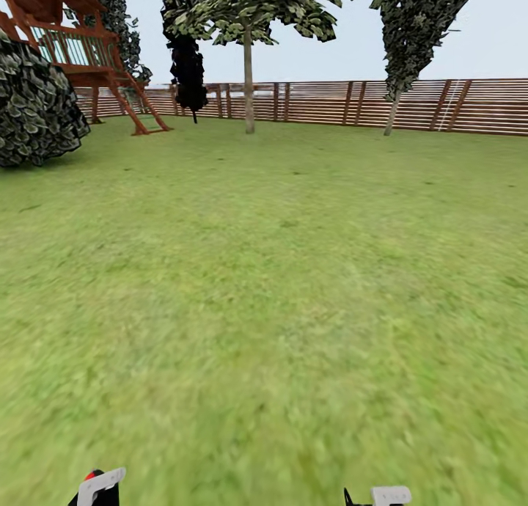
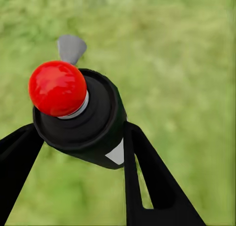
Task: In the garden, pick up the pesticide atomizer on the floor and spray pesticide onto both trees until each tree trunk is fully covered.
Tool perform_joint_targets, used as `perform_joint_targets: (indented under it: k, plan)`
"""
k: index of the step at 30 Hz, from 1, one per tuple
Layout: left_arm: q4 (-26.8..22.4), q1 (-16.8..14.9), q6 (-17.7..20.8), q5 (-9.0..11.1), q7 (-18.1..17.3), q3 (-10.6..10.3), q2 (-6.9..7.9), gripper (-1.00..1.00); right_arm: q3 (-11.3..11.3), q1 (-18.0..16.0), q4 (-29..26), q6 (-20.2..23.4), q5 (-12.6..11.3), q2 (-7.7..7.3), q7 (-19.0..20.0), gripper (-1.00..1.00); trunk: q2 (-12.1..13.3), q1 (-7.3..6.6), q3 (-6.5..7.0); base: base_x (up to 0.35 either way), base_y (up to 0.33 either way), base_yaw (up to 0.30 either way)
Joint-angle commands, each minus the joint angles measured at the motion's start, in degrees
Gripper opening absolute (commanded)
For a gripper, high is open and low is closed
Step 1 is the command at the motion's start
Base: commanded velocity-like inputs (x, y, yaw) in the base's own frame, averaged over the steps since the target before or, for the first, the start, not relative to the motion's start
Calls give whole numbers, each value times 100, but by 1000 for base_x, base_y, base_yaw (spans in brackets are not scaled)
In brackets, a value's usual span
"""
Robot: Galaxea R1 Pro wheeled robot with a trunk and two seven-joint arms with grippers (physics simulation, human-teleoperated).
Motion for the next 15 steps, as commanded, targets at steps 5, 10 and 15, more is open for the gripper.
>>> perform_joint_targets:
  k: [5,10,15]
  plan:
    - [6,-4,-21,-60,14,37,0,-100,-45,-3,6,-15,60,-2,-16,100,-2,3,-5,338,0,0]
    - [6,-4,-21,-61,14,38,0,-100,-45,-3,6,-15,60,-2,-16,100,-2,3,-5,338,0,0]
    - [6,-4,-21,-62,14,38,0,-100,-45,-3,6,-15,60,-2,-16,100,-2,3,-5,338,0,0]
